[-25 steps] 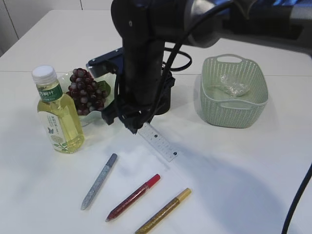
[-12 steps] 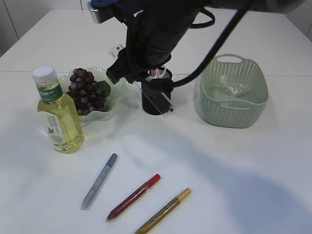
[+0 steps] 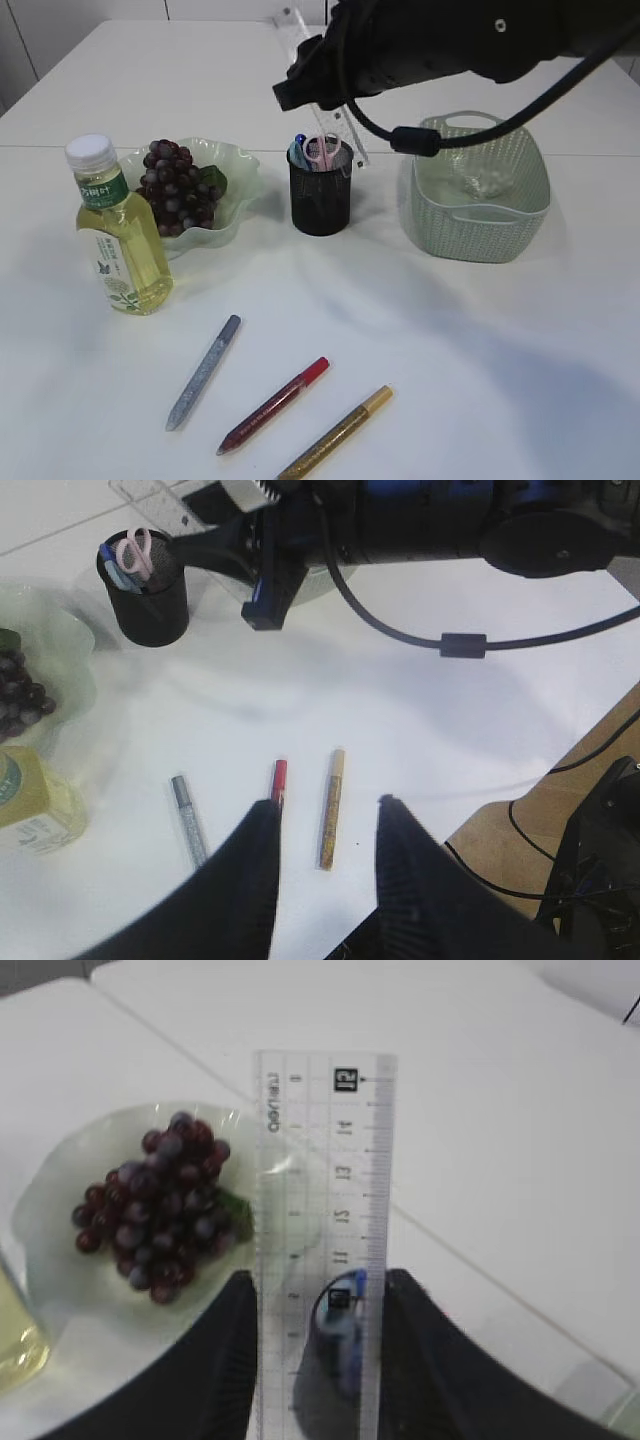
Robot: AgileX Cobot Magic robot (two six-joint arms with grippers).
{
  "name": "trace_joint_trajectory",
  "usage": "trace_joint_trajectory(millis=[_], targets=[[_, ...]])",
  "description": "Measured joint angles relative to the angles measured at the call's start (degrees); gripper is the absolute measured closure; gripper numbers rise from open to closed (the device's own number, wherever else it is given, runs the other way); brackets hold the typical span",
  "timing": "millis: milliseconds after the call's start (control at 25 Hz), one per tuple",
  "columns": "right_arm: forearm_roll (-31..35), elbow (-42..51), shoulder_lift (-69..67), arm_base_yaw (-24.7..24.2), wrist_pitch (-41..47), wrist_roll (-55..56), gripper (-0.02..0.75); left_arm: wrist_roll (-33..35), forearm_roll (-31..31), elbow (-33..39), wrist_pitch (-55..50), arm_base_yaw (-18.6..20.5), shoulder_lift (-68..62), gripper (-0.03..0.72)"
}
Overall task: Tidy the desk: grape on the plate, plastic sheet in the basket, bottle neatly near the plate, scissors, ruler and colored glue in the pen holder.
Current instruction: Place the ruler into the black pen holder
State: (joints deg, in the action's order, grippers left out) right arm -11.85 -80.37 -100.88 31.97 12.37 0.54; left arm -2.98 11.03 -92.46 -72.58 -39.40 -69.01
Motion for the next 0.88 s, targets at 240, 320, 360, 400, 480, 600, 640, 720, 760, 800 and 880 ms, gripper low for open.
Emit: trace_joint_trajectory(millis=[240,320,360,400,480,600,640,720,760,800,880], targets=[[-0.2,0.0,-3.9,-4.1,-17.9,0.2,0.44,0.0,-0.9,0.0,0.0,0.0,0.0,0.445],[0.0,0.0,-6.0,-4.7,-22.9,0.2,0.44,0.0,-1.1,0.0,0.0,0.0,0.0,0.445],[0.5,0.0,-6.9,-5.1,-25.0,0.3,0.44,0.0,-1.1,0.0,0.0,0.0,0.0,0.445],[1.3,0.0,-7.9,-5.2,-27.0,0.3,0.44,0.0,-1.1,0.0,0.0,0.0,0.0,0.446],[2.5,-0.1,-9.9,-5.5,-30.5,0.4,0.44,0.0,-1.1,0.0,0.0,0.0,0.0,0.446],[3.0,-1.3,-13.0,-5.7,-33.7,0.4,0.44,0.0,-1.1,0.0,0.0,0.0,0.0,0.446],[3.0,-2.0,-14.0,-5.7,-34.3,0.4,0.44,0.0,-1.1,0.0,0.0,0.0,0.0,0.446],[3.1,-3.4,-15.9,-5.7,-35.2,-0.5,0.44,0.0,-1.1,0.0,0.0,0.0,0.0,0.446],[3.2,-3.9,-16.6,-5.7,-35.4,-1.1,0.44,0.0,-1.1,0.0,0.0,0.0,0.0,0.446],[3.3,-4.4,-17.3,-5.8,-35.7,-2.0,0.44,0.0,-1.1,0.0,0.0,0.0,0.0,0.446],[3.4,-5.0,-18.5,-5.8,-36.5,-2.9,0.44,0.0,-1.1,0.0,0.0,0.0,0.0,0.447]])
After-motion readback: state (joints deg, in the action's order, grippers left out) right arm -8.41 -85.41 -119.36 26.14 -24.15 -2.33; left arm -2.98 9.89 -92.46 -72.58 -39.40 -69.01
